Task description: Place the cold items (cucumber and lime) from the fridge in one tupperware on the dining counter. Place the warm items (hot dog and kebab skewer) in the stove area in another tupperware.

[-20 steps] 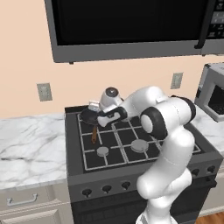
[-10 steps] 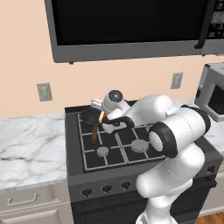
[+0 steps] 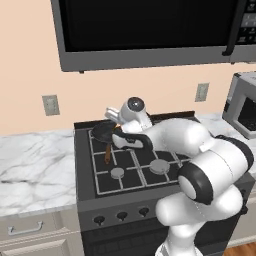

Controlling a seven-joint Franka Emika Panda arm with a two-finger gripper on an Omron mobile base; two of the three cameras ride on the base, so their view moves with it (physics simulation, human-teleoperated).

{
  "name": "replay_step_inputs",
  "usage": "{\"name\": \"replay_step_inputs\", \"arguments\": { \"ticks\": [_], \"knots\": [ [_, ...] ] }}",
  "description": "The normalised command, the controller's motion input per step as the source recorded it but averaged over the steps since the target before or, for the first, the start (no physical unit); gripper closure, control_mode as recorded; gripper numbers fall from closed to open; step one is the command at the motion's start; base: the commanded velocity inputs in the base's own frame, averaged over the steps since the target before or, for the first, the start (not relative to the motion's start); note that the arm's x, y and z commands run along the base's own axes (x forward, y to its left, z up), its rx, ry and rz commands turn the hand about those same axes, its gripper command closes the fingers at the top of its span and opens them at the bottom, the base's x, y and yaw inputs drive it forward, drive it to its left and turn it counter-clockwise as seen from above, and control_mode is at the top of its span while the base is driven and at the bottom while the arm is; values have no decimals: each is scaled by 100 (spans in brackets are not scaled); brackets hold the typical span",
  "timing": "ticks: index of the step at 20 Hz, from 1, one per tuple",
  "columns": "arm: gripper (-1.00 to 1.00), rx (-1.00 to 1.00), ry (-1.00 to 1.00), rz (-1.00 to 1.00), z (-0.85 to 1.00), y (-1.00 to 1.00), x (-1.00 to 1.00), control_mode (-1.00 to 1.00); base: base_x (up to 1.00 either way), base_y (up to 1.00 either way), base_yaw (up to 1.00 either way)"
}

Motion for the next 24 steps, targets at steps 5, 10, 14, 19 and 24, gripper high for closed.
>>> {"name": "replay_step_inputs", "arguments": {
  "ticks": [5, 10, 14, 19, 24],
  "knots": [
    [100, 9, 0, -8, 24, -2, -48, -100, 0, 0, 0],
    [100, 9, 0, -10, 21, -5, -60, -100, 0, 0, 0],
    [100, 7, 0, -8, 24, -12, -61, -100, 0, 0, 0],
    [100, 6, 0, -6, 41, -14, -47, -100, 0, 0, 0],
    [100, 7, 0, -4, 39, -16, -55, -100, 0, 0, 0]
  ]
}}
